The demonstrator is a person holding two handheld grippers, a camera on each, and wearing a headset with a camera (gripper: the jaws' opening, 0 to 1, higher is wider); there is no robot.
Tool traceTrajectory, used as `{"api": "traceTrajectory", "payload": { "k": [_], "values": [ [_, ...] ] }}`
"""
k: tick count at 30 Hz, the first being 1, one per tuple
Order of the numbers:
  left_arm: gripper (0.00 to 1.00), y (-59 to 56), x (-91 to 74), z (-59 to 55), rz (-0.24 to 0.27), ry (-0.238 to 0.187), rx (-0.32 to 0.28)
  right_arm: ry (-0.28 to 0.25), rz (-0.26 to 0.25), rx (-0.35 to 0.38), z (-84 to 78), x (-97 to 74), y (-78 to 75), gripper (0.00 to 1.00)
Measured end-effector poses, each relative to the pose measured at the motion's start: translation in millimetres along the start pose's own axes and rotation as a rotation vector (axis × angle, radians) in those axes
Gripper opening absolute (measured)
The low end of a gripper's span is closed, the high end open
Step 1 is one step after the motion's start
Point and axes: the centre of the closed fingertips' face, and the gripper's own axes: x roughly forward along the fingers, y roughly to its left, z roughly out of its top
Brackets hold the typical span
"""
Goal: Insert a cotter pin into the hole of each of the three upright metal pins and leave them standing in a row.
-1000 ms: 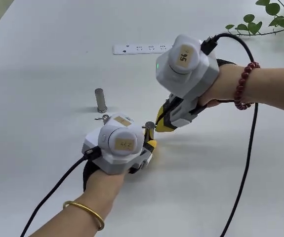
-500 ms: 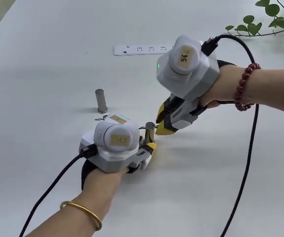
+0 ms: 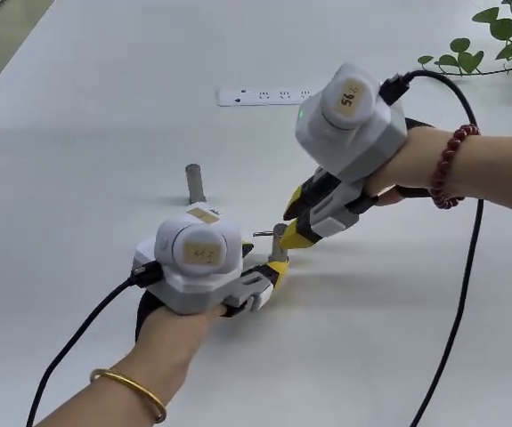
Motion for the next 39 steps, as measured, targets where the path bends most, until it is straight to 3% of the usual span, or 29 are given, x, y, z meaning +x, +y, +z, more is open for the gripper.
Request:
{"api": "traceTrajectory", "payload": {
  "k": [3,12,23,39],
  "values": [
    [0.34,0.0,-3.6,-0.2,-0.019,-0.009,-0.033,-0.008,0.002,0.013,1.7,1.5,-0.9,0.20],
    [0.44,2.4,-21.2,-3.5,-0.013,-0.013,-0.007,0.002,0.016,-0.005,-0.3,10.9,3.1,0.18],
    [0.53,4.2,-31.9,-2.1,-0.019,-0.032,-0.020,0.035,0.003,-0.040,-5.9,17.0,2.5,0.11],
    [0.76,12.9,-52.0,7.8,-0.006,-0.072,-0.011,0.041,0.004,-0.060,-6.9,16.1,4.0,0.08]
  ]
}}
